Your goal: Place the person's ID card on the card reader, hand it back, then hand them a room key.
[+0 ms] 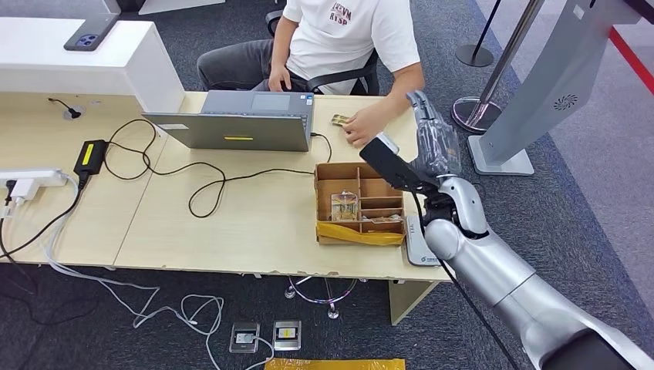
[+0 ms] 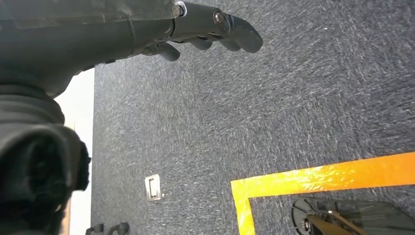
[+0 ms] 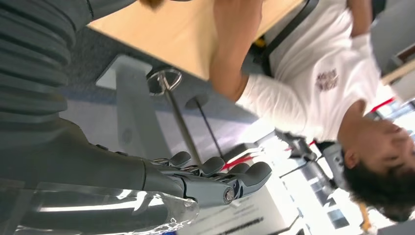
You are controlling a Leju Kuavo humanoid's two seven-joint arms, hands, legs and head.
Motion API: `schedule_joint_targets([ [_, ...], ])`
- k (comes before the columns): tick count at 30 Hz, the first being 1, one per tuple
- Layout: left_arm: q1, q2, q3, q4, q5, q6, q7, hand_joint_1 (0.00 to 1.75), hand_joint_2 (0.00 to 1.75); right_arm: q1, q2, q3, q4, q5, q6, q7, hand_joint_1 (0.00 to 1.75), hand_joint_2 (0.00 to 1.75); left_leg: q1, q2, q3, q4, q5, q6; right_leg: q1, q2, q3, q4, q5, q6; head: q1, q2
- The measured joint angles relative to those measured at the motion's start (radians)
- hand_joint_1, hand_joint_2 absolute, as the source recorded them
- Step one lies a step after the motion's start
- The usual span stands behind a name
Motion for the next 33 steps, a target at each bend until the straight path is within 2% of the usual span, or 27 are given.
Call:
schedule_joint_targets([
  [5, 0.013, 0.000, 0.002, 0.000, 0.015, 0.009, -0.007, 0.00, 0.00, 0.137, -0.043, -0.017, -0.170, -0.038, 0.114, -0.026, 0.00, 1.75, 0.000, 0.000, 0.000, 0.000, 0.000, 0.000, 0.000, 0.000, 0.000, 0.000, 0.000, 0.000, 0.000, 0.000],
  [13, 0.015, 0.000, 0.003, 0.000, 0.033, 0.017, -0.011, 0.00, 0.00, 0.257, -0.075, -0.024, -0.262, -0.040, 0.221, -0.069, 0.00, 1.75, 0.000, 0.000, 0.000, 0.000, 0.000, 0.000, 0.000, 0.000, 0.001, 0.000, 0.000, 0.000, 0.000, 0.000],
  [21, 0.016, 0.000, 0.003, 0.000, 0.039, 0.022, -0.011, 0.00, 0.00, 0.279, -0.084, -0.024, -0.270, 0.038, 0.230, -0.012, 0.00, 1.75, 0.000, 0.001, 0.000, 0.000, 0.000, 0.000, 0.000, 0.000, 0.001, 0.000, 0.000, 0.000, 0.000, 0.000],
  [27, 0.016, -0.002, 0.003, -0.003, 0.039, 0.030, -0.010, 0.00, 0.00, 0.279, -0.091, -0.018, -0.261, 0.221, 0.219, 0.069, 0.00, 1.75, 0.000, 0.000, 0.000, 0.000, 0.000, 0.000, 0.000, 0.000, 0.001, 0.000, 0.000, 0.000, 0.000, 0.000],
  [33, 0.015, -0.008, 0.003, -0.010, 0.039, 0.040, -0.010, 0.00, 0.00, 0.275, -0.093, -0.002, -0.224, 0.386, 0.165, 0.105, 0.00, 1.75, 0.000, 0.000, 0.000, 0.000, 0.000, 0.000, 0.000, 0.000, 0.001, 0.000, 0.000, 0.000, 0.000, 0.000],
])
